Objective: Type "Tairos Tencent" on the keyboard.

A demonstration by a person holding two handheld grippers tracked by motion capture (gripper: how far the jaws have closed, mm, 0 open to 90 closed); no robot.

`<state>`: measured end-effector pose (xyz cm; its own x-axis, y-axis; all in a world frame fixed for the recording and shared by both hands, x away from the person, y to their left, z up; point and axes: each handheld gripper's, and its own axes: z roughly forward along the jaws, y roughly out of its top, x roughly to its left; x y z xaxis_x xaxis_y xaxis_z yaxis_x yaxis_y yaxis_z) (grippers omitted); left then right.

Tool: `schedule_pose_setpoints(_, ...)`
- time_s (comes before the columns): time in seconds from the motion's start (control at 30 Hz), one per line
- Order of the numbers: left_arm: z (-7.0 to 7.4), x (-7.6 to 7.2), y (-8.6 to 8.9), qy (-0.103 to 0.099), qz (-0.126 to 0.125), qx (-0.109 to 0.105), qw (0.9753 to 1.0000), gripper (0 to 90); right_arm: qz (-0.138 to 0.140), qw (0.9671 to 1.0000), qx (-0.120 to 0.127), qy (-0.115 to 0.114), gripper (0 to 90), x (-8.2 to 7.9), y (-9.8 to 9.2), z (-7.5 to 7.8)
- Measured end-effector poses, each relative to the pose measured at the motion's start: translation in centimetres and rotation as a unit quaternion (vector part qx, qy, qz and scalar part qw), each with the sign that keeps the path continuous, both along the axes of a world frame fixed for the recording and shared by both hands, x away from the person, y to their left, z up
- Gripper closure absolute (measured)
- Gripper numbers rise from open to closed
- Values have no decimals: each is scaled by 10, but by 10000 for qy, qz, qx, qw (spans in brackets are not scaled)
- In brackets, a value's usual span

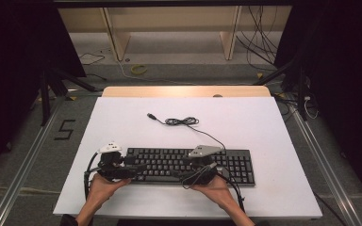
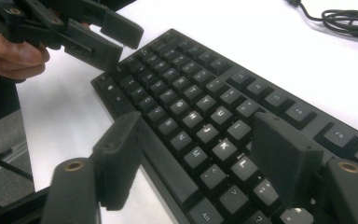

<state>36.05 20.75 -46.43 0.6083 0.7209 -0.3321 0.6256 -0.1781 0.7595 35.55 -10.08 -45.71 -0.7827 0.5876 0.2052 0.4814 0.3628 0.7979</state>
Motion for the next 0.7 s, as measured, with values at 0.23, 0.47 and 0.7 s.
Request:
schedule_pose_setpoints(0.23,2,-4,3,-86,97,-107,9999,301,134,9999,-29,-27,465,-1,7,1)
schedule_pose_setpoints(0.47,3,-8,6,-189,101,-159,9996,297,248,9996,-135,7,601,-1,14,-2)
schedule_pose_setpoints(0.7,3,-12,6,-197,71,-205,9996,294,356,9991,-209,16,760,-3,21,-5)
